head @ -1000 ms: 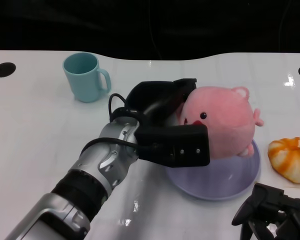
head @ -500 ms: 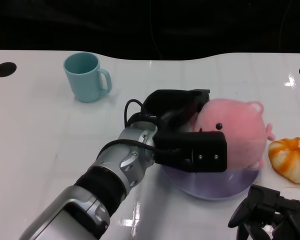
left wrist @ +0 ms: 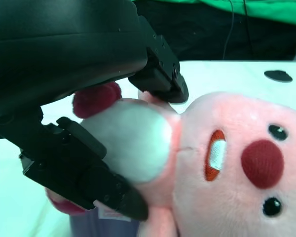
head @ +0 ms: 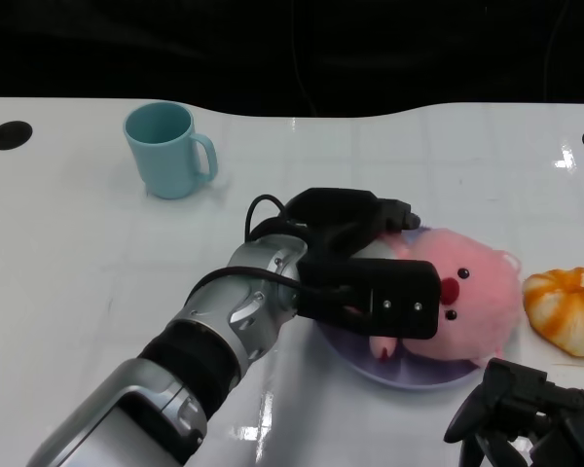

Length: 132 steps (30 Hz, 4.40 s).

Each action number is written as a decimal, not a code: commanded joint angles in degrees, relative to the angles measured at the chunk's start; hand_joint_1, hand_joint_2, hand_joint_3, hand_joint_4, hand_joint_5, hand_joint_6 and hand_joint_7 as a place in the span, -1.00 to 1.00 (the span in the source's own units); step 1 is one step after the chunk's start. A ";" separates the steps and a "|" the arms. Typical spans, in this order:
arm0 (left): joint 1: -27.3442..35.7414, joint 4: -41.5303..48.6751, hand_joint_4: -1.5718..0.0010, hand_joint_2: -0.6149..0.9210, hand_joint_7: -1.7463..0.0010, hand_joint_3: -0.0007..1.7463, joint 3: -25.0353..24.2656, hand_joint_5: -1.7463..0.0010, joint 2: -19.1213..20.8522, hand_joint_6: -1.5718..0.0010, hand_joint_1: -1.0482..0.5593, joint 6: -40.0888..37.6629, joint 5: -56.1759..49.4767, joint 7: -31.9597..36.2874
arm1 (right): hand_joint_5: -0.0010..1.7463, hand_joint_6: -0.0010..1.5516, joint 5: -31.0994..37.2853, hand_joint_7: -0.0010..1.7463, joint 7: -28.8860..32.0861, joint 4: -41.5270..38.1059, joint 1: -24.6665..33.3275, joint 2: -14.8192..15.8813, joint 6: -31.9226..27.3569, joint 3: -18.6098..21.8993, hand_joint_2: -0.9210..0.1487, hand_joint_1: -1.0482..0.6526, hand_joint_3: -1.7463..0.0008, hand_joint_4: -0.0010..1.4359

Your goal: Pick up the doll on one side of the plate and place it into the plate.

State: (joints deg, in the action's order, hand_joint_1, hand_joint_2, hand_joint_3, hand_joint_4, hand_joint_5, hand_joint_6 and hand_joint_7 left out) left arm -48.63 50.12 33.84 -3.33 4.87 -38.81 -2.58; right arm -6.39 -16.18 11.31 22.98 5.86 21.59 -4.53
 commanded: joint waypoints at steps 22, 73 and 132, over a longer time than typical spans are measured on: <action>3.96 -19.97 1.00 1.00 0.99 -0.50 0.00 1.00 9.19 0.99 -1.00 -0.72 -1.31 -8.12 | 0.89 -0.11 -0.71 0.56 0.63 1.49 0.25 0.58 -0.61 1.20 -0.84 -0.53 0.27 0.03; 46.25 -49.51 0.22 0.26 -0.30 0.44 -26.07 -0.64 14.90 0.15 0.15 17.24 44.99 -14.72 | 0.99 -0.19 -1.02 0.67 0.15 4.92 0.61 1.04 -3.43 2.00 -0.37 -0.35 -0.31 -0.04; 62.06 -69.80 0.04 0.32 -0.73 0.51 -32.74 -1.00 10.38 0.12 0.02 -28.71 65.28 -13.48 | 1.00 -0.22 -1.84 0.72 -0.64 8.93 2.31 1.54 -6.21 2.85 -0.14 -0.13 -0.53 -0.02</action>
State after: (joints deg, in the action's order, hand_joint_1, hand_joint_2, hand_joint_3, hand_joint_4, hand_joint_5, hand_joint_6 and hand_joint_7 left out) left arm 13.99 -20.17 1.44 6.37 -24.92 27.23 -15.30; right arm -7.80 -16.86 20.39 25.24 6.76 14.83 -2.31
